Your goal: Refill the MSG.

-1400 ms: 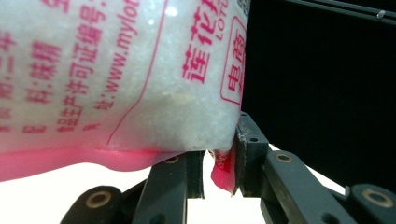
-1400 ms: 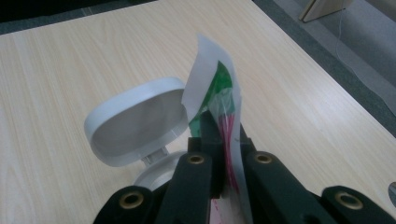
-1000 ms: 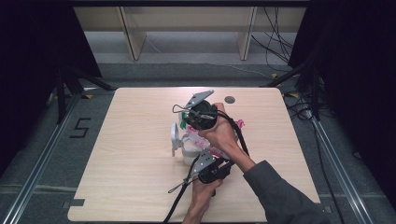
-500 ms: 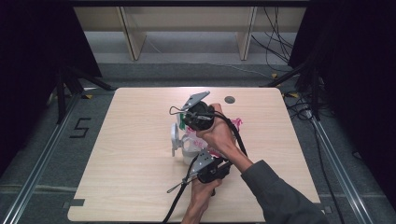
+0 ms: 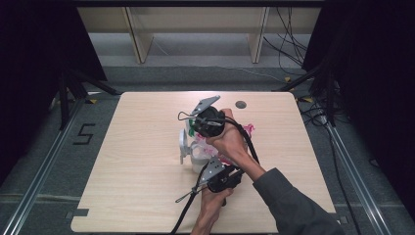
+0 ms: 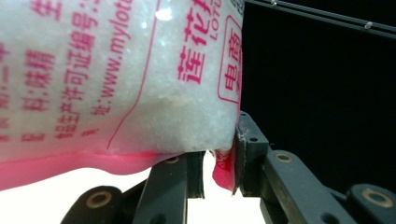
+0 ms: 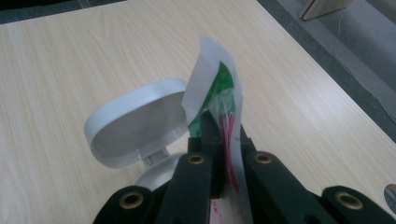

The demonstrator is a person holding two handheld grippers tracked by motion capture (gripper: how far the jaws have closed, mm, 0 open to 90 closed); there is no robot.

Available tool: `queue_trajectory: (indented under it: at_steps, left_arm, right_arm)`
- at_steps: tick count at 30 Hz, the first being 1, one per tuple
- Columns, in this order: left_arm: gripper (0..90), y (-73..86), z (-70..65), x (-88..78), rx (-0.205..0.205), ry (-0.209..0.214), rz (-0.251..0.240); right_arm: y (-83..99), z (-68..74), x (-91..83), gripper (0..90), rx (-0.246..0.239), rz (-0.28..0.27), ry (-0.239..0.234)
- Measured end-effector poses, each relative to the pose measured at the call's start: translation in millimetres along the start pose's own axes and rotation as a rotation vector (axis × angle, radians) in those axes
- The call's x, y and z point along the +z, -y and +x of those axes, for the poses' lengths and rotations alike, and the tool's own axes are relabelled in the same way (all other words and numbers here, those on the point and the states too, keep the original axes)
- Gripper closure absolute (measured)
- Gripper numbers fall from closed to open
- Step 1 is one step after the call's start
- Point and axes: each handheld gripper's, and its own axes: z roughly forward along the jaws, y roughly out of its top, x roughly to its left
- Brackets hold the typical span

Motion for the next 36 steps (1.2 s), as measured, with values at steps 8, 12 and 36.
queue_trajectory:
  at_steps: [8,12,36]
  left_arm:
    - [75.8,0.3,1.8,0.8,-0.009,0.032,-0.026]
    - [75.8,1.0,0.8,0.5,-0.020,0.009,-0.005]
    - [75.9,-0.7,2.2,-0.5,-0.026,0.031,-0.035]
  right_arm:
    - [-0.5,-0.6,0.7,90.0,0.004,-0.009,-0.016]
    - [0.3,-0.9,2.9,90.0,-0.027,0.012,-0.001]
    - [-2.1,0.0,4.3,90.0,-0.006,-0.009,-0.013]
